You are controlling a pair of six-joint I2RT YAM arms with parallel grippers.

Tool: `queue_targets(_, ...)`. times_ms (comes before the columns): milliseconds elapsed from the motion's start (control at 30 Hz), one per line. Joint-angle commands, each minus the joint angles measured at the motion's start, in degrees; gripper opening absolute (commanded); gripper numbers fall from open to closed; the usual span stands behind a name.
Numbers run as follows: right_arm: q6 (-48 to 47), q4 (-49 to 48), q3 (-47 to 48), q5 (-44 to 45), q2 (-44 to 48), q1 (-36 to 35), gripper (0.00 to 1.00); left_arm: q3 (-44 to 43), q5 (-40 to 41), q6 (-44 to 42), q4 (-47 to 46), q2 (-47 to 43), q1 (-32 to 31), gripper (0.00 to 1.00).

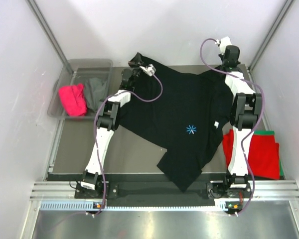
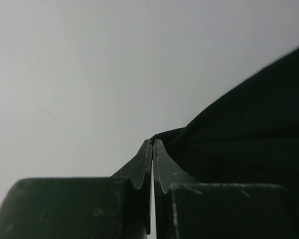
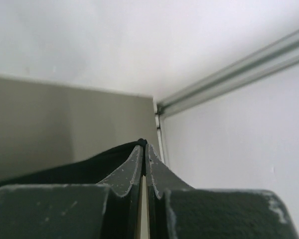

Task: Fold and stack the t-shirts
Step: Flatten the tshirt out

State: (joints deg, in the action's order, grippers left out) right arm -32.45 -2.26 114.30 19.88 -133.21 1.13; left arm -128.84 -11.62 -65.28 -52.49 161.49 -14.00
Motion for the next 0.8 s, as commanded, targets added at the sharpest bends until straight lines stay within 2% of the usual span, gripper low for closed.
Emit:
queue_targets(0,-0.43,1.73,9.08,0.95,-4.15,-0.69,0.00,1.82,4.83,-5.29,-6.05,-6.10,-0.06,0.00)
queue_targets(67,0.45,2.09,13.83,1.13,-6.18,-0.69,0.00,2.53,10.87,-4.69,-3.26,-7.06,-0.41,0.00)
queue_targets(167,2.12,2.09,13.76,1.39,-4.53,-0.69,0.00,3.41,18.62,-0.39,-0.17,-9.87,-0.85,0.00)
queue_targets(200,3.08,2.09,10.97,1.22,-3.30,-0.69,0.00,3.68,24.48,1.80,4.63,-12.49,-1.46,0.00)
queue_targets(267,4.75,1.74,6.40,-0.18,2.67,-0.60,0.00,6.90,30.22,4.87,10.72,-16.27,-3.39,0.00)
queue_targets(300,5.02,1.21,1.67,-0.63,4.95,-0.60,0.00,9.11,33.90,5.76,16.74,-21.25,-4.19,0.00)
queue_targets(367,5.72,1.91,-2.05,-2.38,11.81,-0.69,0.00,17.51,35.87,8.30,22.14,-26.90,-6.64,0.00)
queue_targets(400,6.16,4.52,-4.76,-3.43,14.01,-0.69,0.00,20.52,37.09,9.89,26.69,-32.76,-7.52,0.00)
queue_targets(467,7.57,8.04,-7.06,-8.77,20.68,-0.69,0.00,26.85,37.45,15.14,33.64,-38.15,-9.98,0.00)
queue_targets(500,8.10,10.76,-9.86,-9.67,22.97,-0.69,0.00,27.75,38.41,17.35,37.07,-42.44,-10.69,0.00)
queue_targets(533,8.71,11.74,-11.19,-10.29,27.86,-0.69,0.00,28.37,39.55,19.90,44.85,-44.57,-11.31,0.00)
queue_targets(600,10.73,14.90,-14.00,-12.23,32.37,-0.77,0.00,28.73,39.13,27.64,52.19,-51.14,-12.10,0.00)
queue_targets(633,11.26,15.53,-14.63,-12.32,36.83,-0.69,0.00,28.73,38.43,30.01,60.06,-53.36,-12.10,0.00)
queue_targets(667,11.70,16.32,-15.07,-12.58,38.97,-0.69,0.00,28.64,38.25,33.25,62.40,-55.65,-12.19,0.00)
queue_targets(767,12.23,20.09,-14.46,-12.58,46.44,-0.69,0.00,29.52,37.55,35.30,70.13,-64.96,-12.19,0.00)
